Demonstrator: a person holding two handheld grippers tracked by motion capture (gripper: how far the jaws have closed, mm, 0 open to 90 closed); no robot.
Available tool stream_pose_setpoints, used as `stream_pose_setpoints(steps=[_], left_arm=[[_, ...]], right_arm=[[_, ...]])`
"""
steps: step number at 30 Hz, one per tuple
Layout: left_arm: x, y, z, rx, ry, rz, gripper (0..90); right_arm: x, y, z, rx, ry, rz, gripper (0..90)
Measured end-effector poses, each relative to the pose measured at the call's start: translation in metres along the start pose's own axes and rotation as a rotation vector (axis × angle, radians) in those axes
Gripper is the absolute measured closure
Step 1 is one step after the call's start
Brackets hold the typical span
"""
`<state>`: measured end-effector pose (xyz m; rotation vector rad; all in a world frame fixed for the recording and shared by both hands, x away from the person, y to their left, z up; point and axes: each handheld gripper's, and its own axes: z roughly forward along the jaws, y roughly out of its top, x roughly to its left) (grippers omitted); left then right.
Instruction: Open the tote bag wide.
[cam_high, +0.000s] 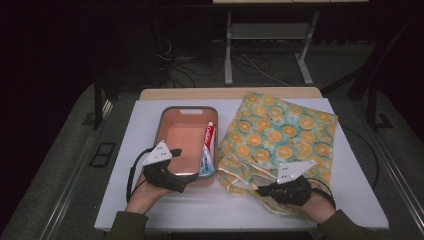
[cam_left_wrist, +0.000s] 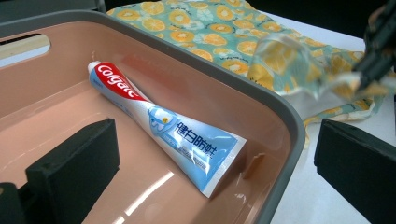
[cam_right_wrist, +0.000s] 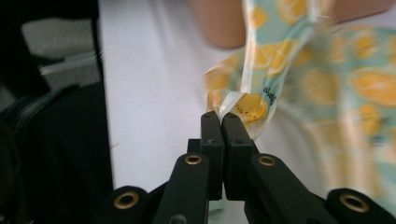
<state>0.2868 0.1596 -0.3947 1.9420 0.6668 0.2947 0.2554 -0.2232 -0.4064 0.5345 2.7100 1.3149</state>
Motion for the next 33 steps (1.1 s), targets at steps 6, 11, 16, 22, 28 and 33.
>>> stream_pose_setpoints(steps=[6,11,16,22,28,33], left_arm=[[0.000,0.000,0.000,0.000,0.001,0.000,0.0],[0.000,0.000,0.000,-0.002,0.002,-0.002,0.0],[0.001,0.000,0.000,-0.003,0.002,-0.001,0.0],[0.001,0.000,0.000,-0.005,0.002,-0.003,0.0],[0.001,0.000,0.000,-0.006,0.002,-0.004,0.0],[0.001,0.000,0.000,-0.005,0.002,-0.003,0.0]], right_arm=[[-0.027,0.003,-0.020,-0.065,-0.080,0.057,88.5],[-0.061,0.006,-0.033,-0.084,-0.165,0.113,88.4],[-0.102,-0.001,-0.041,-0.081,-0.256,0.190,88.4],[-0.143,-0.015,-0.044,-0.046,-0.350,0.277,88.4],[-0.172,-0.036,-0.043,-0.011,-0.416,0.368,88.4],[-0.182,-0.058,-0.034,0.067,-0.432,0.412,87.7]])
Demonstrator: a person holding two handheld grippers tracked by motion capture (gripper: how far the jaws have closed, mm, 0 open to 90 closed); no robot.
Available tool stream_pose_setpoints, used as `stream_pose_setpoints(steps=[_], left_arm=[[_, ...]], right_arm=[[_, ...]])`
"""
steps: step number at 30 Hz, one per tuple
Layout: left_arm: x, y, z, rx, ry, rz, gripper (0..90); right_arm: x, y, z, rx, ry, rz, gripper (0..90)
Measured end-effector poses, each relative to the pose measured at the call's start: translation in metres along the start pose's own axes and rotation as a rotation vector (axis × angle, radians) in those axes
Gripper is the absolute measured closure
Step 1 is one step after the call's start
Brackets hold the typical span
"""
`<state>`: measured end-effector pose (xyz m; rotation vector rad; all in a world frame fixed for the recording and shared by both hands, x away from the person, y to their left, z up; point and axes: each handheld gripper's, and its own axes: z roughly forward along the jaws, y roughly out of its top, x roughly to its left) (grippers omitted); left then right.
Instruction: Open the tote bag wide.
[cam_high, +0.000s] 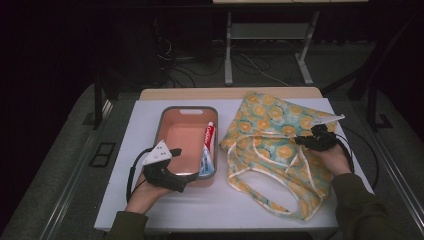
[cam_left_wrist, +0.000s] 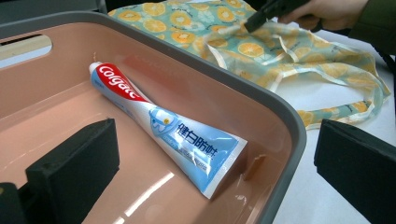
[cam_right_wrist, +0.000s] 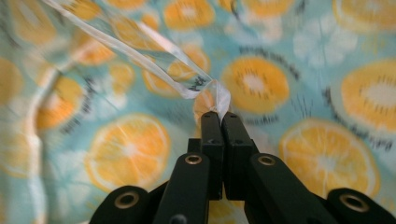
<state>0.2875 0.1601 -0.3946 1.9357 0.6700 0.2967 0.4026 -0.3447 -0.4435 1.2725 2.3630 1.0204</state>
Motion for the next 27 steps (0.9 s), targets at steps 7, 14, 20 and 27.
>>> stream_pose_setpoints(steps=[7,14,20,27], left_arm=[[0.000,0.000,0.000,0.001,-0.001,0.001,0.0],[0.000,0.000,0.000,0.000,-0.001,-0.001,0.0],[0.000,0.000,0.000,0.002,-0.001,0.000,0.0],[0.000,0.000,0.000,0.003,0.001,0.001,0.0]], right_arm=[[0.000,0.002,-0.013,-0.038,0.023,0.063,52.0],[0.028,0.014,-0.054,-0.130,0.080,-0.010,45.0],[0.073,0.007,-0.062,-0.100,0.201,-0.139,68.2],[0.110,-0.010,-0.044,0.009,0.253,-0.263,71.4]])
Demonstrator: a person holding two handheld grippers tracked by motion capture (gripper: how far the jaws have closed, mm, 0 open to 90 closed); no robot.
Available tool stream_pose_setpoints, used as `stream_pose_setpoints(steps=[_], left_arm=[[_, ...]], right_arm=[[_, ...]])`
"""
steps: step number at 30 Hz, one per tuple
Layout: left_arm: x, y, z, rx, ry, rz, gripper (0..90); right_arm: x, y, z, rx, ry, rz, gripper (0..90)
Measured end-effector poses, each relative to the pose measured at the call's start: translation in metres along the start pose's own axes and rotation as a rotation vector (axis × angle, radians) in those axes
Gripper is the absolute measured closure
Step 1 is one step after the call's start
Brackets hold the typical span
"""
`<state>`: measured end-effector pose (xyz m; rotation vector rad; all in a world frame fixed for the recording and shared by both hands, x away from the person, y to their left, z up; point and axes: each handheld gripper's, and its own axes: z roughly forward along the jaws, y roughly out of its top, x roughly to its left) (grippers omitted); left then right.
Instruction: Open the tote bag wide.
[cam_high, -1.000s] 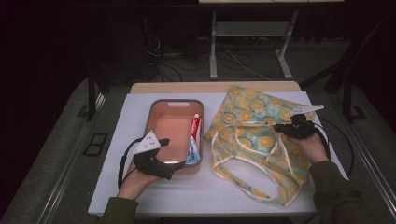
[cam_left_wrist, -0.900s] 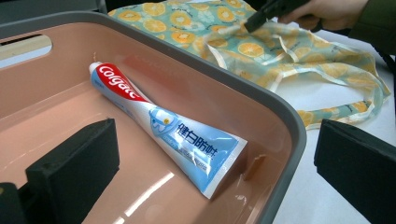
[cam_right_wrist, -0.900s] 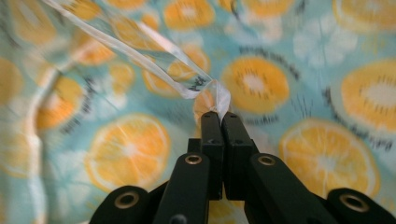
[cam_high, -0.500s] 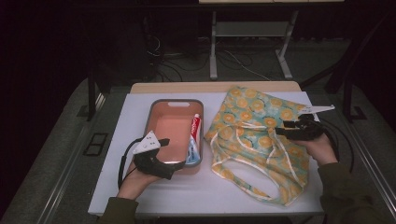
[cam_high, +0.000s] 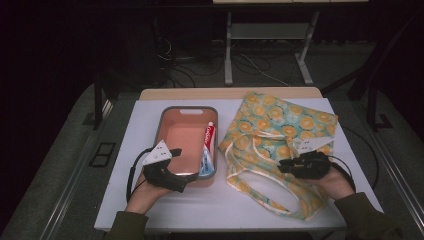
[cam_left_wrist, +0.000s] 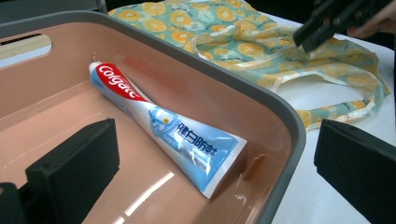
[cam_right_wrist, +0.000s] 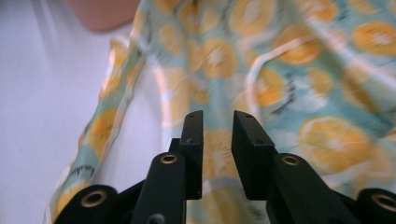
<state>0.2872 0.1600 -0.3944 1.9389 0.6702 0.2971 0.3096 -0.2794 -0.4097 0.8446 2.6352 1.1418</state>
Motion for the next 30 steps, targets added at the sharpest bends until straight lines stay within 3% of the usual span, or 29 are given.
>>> stream_pose_setpoints(steps=[5,8,9,13,17,24,26,28,30], left_arm=[[0.000,0.000,0.000,-0.001,-0.002,-0.001,0.0],[0.000,0.000,0.000,0.000,-0.002,0.000,0.0],[0.000,0.000,0.000,0.000,-0.002,0.000,0.0],[0.000,0.000,0.000,-0.001,-0.001,-0.001,0.0],[0.000,0.000,0.000,-0.002,-0.002,-0.002,0.0],[0.000,0.000,0.000,0.001,-0.002,0.001,0.0],[-0.001,0.000,0.000,-0.001,-0.002,-0.001,0.0],[-0.001,0.000,0.000,0.000,-0.002,0.000,0.0],[0.000,0.000,0.000,0.001,-0.001,0.001,0.0]], right_arm=[[0.008,-0.003,0.013,0.048,0.044,-0.023,61.4],[0.011,-0.005,0.018,0.087,0.057,-0.035,60.2],[0.012,-0.005,0.020,0.100,0.056,-0.043,62.1],[0.013,-0.008,0.024,0.147,0.042,-0.075,86.9],[0.017,-0.006,0.023,0.125,0.096,-0.061,88.8],[0.052,-0.002,0.035,0.135,0.190,-0.103,87.1],[0.058,0.000,0.037,0.142,0.194,-0.122,77.6],[0.057,0.004,0.031,0.093,0.189,-0.103,71.2],[0.052,0.008,0.022,0.034,0.149,-0.081,66.6]])
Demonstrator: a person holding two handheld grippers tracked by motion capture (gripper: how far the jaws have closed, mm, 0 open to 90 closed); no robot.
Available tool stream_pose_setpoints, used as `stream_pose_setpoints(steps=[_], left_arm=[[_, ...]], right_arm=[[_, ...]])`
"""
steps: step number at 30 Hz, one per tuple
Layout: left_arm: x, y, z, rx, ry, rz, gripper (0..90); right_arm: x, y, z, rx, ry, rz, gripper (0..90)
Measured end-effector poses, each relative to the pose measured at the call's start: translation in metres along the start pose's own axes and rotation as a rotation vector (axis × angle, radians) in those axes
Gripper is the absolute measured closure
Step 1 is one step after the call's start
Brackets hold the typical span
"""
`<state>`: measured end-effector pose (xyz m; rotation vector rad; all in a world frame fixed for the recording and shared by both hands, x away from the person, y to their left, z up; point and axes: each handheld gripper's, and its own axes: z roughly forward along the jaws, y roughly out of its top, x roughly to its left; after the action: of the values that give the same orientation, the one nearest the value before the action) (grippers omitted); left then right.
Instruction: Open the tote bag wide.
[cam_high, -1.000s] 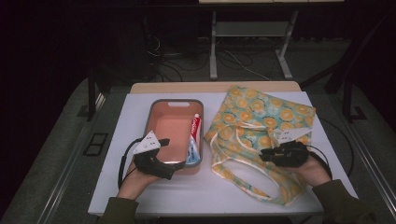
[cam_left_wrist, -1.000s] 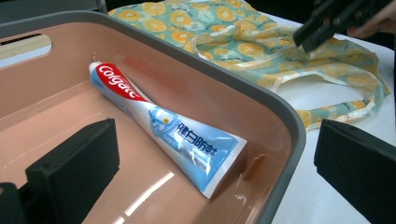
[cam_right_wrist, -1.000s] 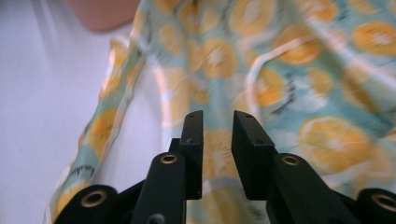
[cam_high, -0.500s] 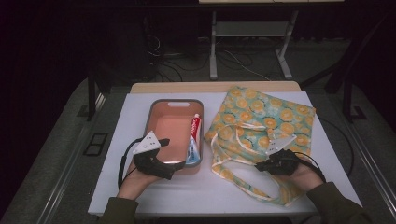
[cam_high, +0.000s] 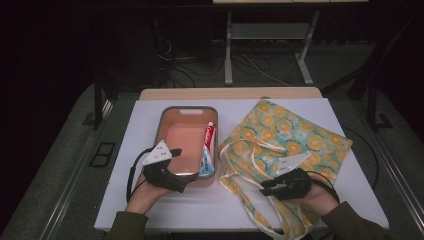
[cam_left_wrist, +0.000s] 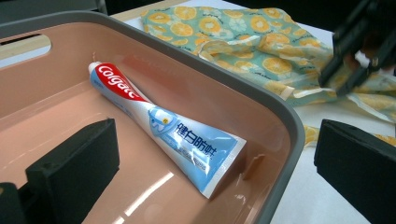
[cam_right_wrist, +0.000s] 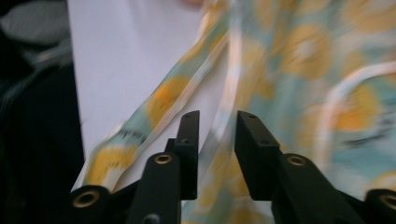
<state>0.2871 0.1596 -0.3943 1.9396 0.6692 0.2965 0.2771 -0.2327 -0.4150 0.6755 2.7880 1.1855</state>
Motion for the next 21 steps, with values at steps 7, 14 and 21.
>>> stream_pose_setpoints(steps=[7,14,21], left_arm=[[0.000,0.000,0.000,0.002,0.001,0.001,0.0],[0.000,0.000,0.000,0.000,0.000,-0.001,0.0],[-0.001,0.000,0.001,0.002,0.000,0.001,0.0]], right_arm=[[-0.018,-0.007,-0.002,0.009,-0.107,0.055,57.5],[-0.013,-0.012,0.025,0.103,-0.146,0.007,45.1],[-0.014,-0.013,0.024,0.090,-0.167,-0.021,77.9]])
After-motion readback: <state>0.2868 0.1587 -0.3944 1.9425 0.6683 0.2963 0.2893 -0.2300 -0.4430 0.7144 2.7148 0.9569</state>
